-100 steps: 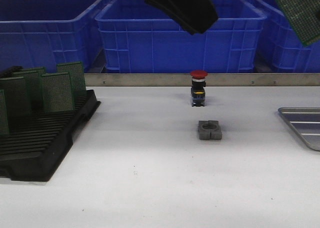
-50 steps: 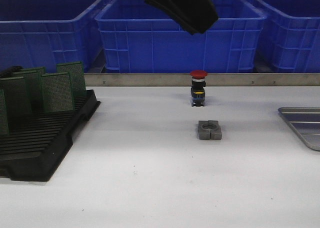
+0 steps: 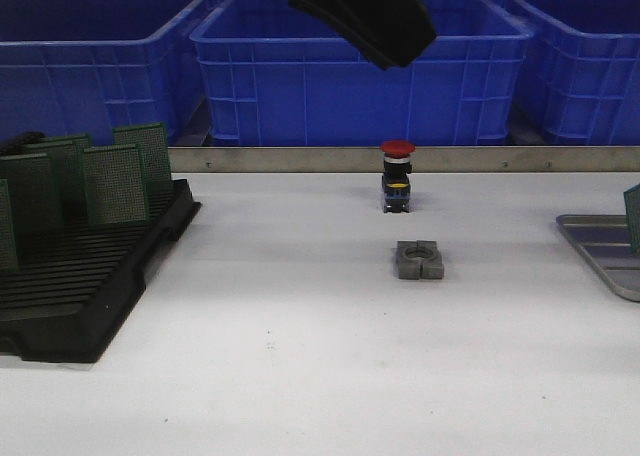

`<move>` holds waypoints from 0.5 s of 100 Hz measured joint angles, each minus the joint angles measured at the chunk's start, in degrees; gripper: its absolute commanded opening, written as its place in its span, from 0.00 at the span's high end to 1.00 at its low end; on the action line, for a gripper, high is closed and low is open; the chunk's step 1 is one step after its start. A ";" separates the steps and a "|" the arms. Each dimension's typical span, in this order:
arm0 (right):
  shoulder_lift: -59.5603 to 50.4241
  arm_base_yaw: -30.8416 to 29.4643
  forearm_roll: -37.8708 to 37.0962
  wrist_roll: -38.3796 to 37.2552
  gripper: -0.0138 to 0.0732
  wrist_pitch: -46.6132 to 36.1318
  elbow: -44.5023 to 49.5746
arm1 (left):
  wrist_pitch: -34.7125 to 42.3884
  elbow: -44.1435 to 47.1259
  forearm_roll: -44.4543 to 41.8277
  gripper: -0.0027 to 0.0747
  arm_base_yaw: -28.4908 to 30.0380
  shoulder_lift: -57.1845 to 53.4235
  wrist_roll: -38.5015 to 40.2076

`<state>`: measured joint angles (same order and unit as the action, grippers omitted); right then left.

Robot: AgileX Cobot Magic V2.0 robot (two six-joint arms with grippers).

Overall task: Place circuit board on tray
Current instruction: 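Lower the board onto the silver tray and open the right gripper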

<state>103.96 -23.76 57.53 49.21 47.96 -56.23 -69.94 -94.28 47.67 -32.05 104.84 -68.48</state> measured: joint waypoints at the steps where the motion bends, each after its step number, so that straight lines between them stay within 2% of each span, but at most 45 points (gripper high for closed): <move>1: 0.12 0.00 0.16 0.00 0.92 -0.14 0.00 | 0.00 0.00 0.00 0.34 0.00 0.00 0.00; 50: 2.33 0.00 1.73 0.00 0.92 -2.17 0.00 | 0.00 0.00 0.00 0.34 0.00 0.00 0.00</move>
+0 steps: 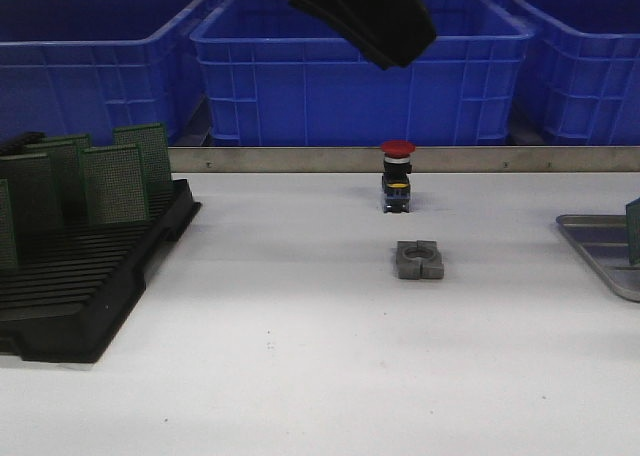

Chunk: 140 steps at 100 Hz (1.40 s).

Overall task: Place circuit board on tray
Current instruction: 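Lower the board onto the silver tray and open the right gripper, then lower the left gripper onto another green board in the rack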

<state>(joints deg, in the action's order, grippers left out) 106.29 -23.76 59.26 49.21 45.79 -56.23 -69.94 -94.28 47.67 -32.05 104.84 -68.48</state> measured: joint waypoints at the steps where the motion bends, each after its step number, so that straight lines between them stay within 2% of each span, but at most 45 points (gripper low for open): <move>1: 0.04 0.00 0.00 0.00 0.92 -0.01 0.00 | 0.00 0.00 0.00 0.34 0.00 0.00 0.00; 49: 1.65 -0.09 0.00 0.00 0.90 -0.30 0.00 | 0.00 0.00 0.00 0.34 0.00 0.00 0.00; 58: 1.65 -0.09 0.00 -0.12 0.82 -0.30 0.00 | 0.00 0.00 0.00 0.34 0.00 0.00 0.00; 82: 1.75 -0.09 0.00 -0.12 0.46 -0.30 0.00 | 0.00 0.00 0.00 0.34 0.00 0.00 0.00; 99: 1.75 -0.09 0.00 -0.12 0.28 -0.31 0.00 | 0.00 0.00 0.00 0.34 0.00 0.00 0.00; 110: 1.75 -0.09 0.00 -0.12 0.23 -0.96 0.00 | 0.00 0.00 0.00 0.34 0.00 0.00 0.00; 140: 1.75 -0.09 0.00 -0.12 0.23 -1.38 0.00 | 0.00 0.00 0.00 0.34 0.00 0.00 0.03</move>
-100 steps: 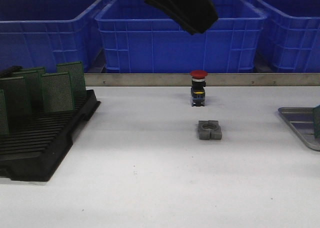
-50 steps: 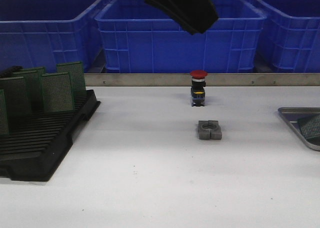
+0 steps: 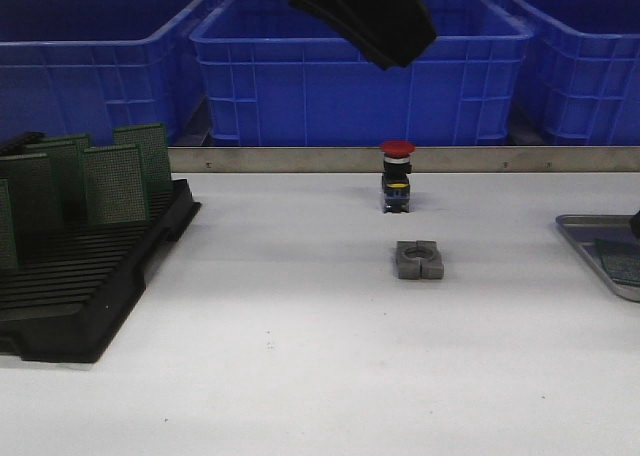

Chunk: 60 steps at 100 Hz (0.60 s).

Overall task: Place circuit board on tray
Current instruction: 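Lower the left gripper onto another green board in the rack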

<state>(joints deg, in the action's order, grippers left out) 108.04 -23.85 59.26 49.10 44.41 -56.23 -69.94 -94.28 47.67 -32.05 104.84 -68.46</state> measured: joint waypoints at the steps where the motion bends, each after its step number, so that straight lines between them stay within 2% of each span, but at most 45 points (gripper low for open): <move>1: 0.00 0.00 0.00 0.00 0.23 0.00 0.00 | 0.00 0.00 0.00 0.34 0.00 0.00 0.00; 35: 0.00 0.00 0.04 0.00 0.23 0.00 0.00 | -0.21 -0.54 -0.92 0.34 0.76 0.00 0.00; 60: 0.00 0.00 0.04 0.00 0.23 0.00 0.00 | -0.61 -5.91 -11.79 0.34 7.33 -1.32 0.00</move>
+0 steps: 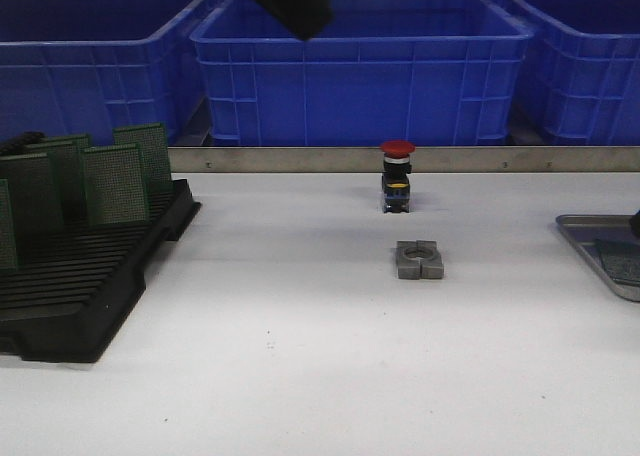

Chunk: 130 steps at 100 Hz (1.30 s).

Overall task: Place circuit board on tray
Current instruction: 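Lower the left gripper onto another green board in the rack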

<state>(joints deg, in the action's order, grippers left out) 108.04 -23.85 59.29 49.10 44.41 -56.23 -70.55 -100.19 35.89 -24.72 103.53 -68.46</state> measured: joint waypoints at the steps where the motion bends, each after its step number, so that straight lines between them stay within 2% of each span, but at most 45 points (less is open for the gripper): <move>1: 0.00 0.00 0.00 0.00 0.23 0.00 0.00 | 0.00 -0.15 -0.89 0.34 0.19 0.00 0.00; 24: 0.00 0.00 0.00 0.00 0.23 0.44 0.00 | -0.34 -1.48 -16.61 0.34 5.70 -0.15 0.00; 43: 0.00 0.00 0.00 0.00 0.23 0.58 0.00 | -0.56 -1.51 -24.59 0.34 9.69 0.21 0.00; 65: 0.00 0.00 0.00 0.00 0.23 0.72 0.00 | -0.56 -1.61 -27.64 0.34 12.90 3.04 -0.21; 108: 0.00 0.00 0.00 0.00 0.23 0.89 0.00 | -0.56 -1.61 -29.65 0.34 13.03 7.62 -3.16; 130: 0.00 0.00 0.00 0.00 0.23 0.98 0.00 | 3.02 -1.61 -30.01 0.34 13.03 9.08 -3.26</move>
<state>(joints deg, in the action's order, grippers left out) 108.04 -23.85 59.29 49.10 45.38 -56.23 -67.53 -101.80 5.88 -11.70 112.61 -71.72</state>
